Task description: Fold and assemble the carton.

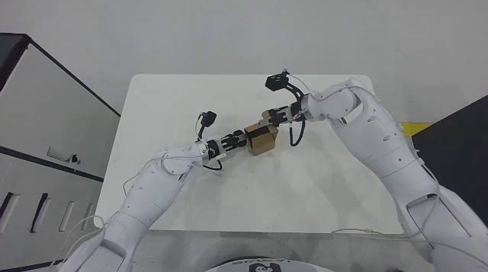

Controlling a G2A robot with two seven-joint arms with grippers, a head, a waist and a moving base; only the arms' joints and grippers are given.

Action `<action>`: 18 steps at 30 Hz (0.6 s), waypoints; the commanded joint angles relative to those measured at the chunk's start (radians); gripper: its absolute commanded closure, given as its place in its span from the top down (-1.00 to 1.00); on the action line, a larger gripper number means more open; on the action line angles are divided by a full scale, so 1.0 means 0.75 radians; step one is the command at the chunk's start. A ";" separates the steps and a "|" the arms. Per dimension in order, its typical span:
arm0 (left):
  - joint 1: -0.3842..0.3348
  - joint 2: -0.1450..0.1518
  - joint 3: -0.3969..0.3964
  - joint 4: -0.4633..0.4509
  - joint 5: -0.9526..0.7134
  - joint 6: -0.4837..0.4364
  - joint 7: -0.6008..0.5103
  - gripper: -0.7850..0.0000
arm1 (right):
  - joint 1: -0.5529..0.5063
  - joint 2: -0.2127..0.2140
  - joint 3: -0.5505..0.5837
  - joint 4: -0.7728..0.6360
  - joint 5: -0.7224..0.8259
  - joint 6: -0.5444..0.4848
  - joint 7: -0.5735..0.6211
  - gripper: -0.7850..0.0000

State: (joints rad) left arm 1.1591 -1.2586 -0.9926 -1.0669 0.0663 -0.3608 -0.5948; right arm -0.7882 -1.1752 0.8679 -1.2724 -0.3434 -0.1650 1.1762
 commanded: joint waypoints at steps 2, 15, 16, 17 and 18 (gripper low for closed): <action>-0.001 -0.001 0.000 0.001 0.000 -0.002 0.000 -1.00 | 0.002 0.000 -0.002 -0.010 -0.002 0.004 0.007 -0.25; 0.002 -0.001 -0.002 -0.001 0.007 -0.003 0.000 -1.00 | -0.030 0.014 0.060 -0.019 0.109 -0.009 0.000 -0.07; 0.002 -0.001 -0.003 -0.002 0.008 -0.003 0.000 -1.00 | -0.036 0.016 0.070 -0.014 0.128 -0.013 -0.008 -0.03; 0.002 -0.001 -0.003 -0.002 0.008 -0.003 0.000 -1.00 | -0.041 0.017 0.078 -0.011 0.143 -0.019 -0.013 0.01; 0.003 -0.001 -0.003 -0.003 0.008 -0.003 0.000 -1.00 | -0.046 0.019 0.086 -0.009 0.157 -0.025 -0.016 0.09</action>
State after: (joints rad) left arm 1.1609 -1.2592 -0.9946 -1.0686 0.0722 -0.3629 -0.5950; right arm -0.8191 -1.1623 0.9264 -1.2809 -0.2371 -0.1797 1.1667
